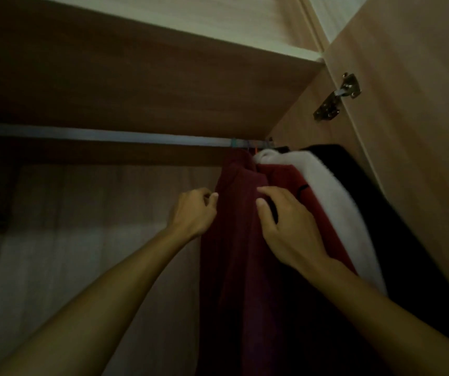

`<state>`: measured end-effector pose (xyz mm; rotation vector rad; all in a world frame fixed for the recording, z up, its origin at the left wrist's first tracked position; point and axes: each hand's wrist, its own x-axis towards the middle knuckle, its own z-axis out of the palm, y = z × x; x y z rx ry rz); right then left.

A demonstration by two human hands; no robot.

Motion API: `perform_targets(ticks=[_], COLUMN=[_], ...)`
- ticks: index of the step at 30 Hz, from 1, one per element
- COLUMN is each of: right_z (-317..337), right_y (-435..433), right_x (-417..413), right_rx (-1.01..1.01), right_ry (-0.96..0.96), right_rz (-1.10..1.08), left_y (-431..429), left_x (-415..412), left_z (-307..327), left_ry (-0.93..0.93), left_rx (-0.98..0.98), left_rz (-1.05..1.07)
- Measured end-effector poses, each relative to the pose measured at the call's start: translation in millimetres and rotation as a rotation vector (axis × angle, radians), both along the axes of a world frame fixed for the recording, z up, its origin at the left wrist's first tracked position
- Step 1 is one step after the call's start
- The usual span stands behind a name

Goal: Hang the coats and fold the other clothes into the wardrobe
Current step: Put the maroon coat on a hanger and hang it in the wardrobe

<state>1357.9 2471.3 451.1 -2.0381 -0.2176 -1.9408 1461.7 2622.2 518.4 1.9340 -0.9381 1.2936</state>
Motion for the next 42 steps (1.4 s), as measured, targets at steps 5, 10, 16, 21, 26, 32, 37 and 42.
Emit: perform_targets(ticks=[5,10,16,21,26,32,37,42], right_z=[-25.6,-63.9,-102.6,-142.5,-190.9,-228.7,-276.5,-348.2], right_y=[25.6,47.5,65.7,70.1,61.4,56.3,57.5,67.3], right_x=[-16.2,-32.6,-70.7,-121.7,-177.9,-246.4,-308.3,-379.8], right_rx=[-0.062,-0.136,-0.186,-0.096,-0.021,0.008,0.063,0.107], right_ry=[0.067,0.206,0.307,0.332,0.437,0.494,0.544,0.702], right_rz=[-0.052,-0.01,0.071,0.198,0.221,0.165,0.061,-0.154], left_y=[27.1,56.7,86.2,87.7,83.8,88.7,90.2,82.4], left_x=[-14.1,-57.0,-123.6,-201.6,-268.5,-320.9,-363.5,-413.3], left_z=[-56.6,-108.1,-147.6,-196.5,-257.1,-312.2,-351.7,-419.3], left_ry=[0.041,0.035,0.056,0.117,0.249,0.369,0.46,0.673], left_rx=[0.013,0.033,0.034,0.005,0.069,0.114,0.059,0.018], left_rz=[-0.057,-0.034,0.102,0.034,-0.026,-0.091,-0.214,-0.438])
